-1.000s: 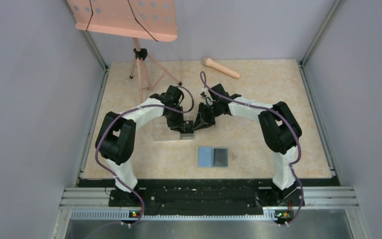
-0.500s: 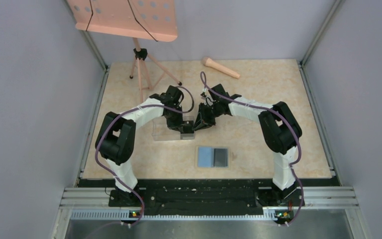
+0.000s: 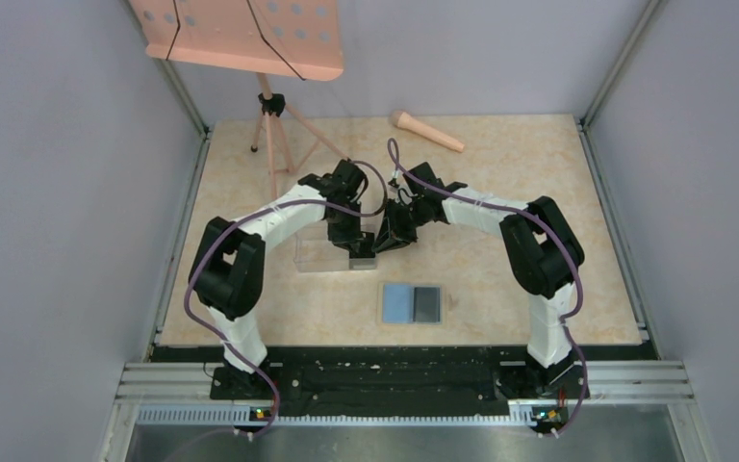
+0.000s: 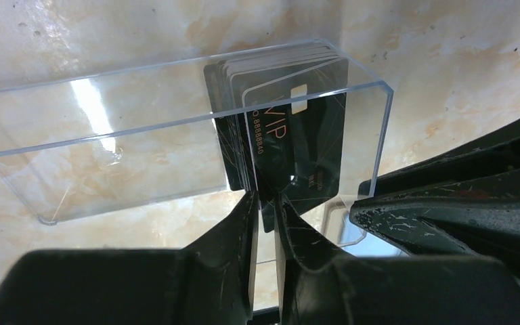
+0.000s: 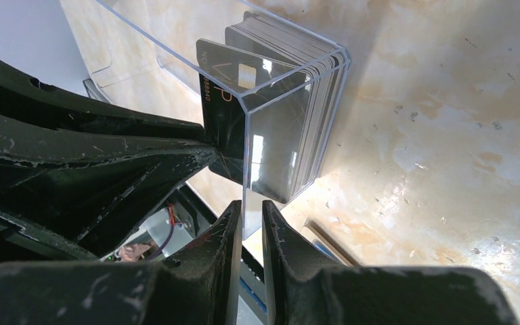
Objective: Put the credit cards into the card holder
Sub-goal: Pick up the credit card from the storage box.
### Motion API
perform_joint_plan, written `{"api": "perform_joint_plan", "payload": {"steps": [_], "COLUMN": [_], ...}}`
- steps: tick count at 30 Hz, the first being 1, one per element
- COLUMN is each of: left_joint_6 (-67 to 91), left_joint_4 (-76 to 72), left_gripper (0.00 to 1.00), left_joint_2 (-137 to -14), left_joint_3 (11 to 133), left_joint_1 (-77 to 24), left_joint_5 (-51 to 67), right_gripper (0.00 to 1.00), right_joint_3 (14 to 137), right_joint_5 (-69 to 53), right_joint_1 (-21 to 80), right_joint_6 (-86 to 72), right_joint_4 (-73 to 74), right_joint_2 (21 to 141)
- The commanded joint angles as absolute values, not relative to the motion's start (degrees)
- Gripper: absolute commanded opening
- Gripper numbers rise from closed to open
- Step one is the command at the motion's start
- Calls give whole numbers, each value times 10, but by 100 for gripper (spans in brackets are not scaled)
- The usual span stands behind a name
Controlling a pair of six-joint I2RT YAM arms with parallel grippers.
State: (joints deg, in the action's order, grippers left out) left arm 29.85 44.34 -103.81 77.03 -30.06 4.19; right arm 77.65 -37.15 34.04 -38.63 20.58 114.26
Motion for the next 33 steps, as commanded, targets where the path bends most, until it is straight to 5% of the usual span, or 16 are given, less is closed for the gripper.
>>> {"api": "perform_joint_plan", "payload": {"steps": [1, 11, 20, 25, 33], "left_joint_6": [283, 258, 265, 280, 279], "left_joint_4": [449, 496, 494, 488, 469], "left_gripper": [20, 28, 15, 44, 41], "left_joint_2": [-1058, -1097, -1090, -1077, -1085], "left_joint_3": [804, 848, 849, 834, 813], "left_joint_1": [-312, -328, -333, -329, -322], "left_joint_5": [30, 6, -17, -37, -10], "right_gripper": [17, 16, 16, 17, 16], "right_joint_3": [775, 773, 773, 773, 770], "right_joint_5": [-378, -378, -379, -380, -381], "right_joint_1": [352, 352, 352, 352, 352], "right_joint_6": [-382, -382, -382, -382, -381], "right_joint_4": [203, 202, 203, 203, 203], "right_joint_2": [1111, 1111, 1112, 1112, 1112]}}
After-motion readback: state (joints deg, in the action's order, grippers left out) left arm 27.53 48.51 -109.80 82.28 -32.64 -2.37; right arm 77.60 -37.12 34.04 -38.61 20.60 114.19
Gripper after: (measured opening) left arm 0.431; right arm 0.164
